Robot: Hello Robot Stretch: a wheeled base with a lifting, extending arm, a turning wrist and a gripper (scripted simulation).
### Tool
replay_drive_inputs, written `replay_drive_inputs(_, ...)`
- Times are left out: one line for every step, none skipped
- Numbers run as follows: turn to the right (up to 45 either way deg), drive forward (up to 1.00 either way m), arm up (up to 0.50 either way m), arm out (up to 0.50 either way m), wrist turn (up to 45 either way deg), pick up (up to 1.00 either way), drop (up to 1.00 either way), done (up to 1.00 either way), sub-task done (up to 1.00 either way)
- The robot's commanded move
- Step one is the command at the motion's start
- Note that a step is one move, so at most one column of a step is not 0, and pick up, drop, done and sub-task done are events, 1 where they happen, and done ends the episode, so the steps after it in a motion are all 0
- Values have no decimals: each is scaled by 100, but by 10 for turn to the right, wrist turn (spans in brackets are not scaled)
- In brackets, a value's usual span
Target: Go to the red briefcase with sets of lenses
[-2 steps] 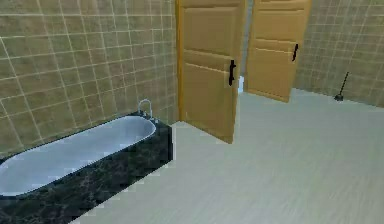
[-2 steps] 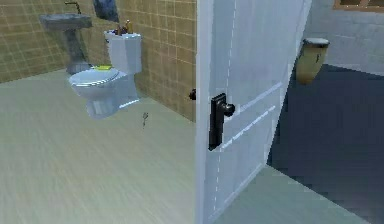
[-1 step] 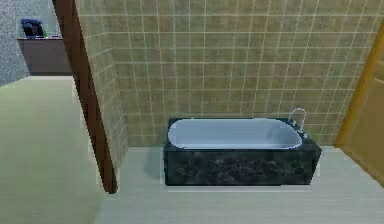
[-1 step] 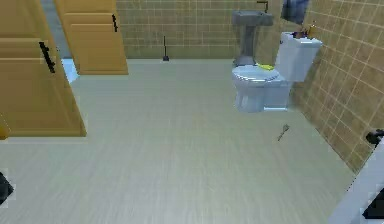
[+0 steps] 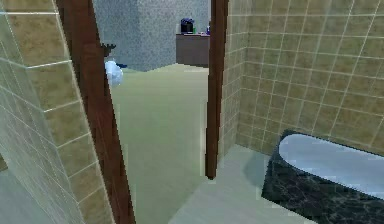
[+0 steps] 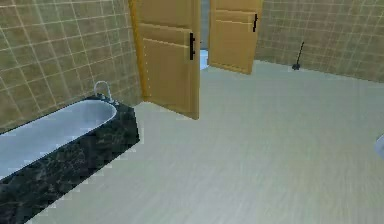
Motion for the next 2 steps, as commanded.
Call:
replay_drive_inputs(0,95,0,0,0,0,0,0,0)
replay_drive_inputs(-210,0,0,0,0,0,0,0,0)
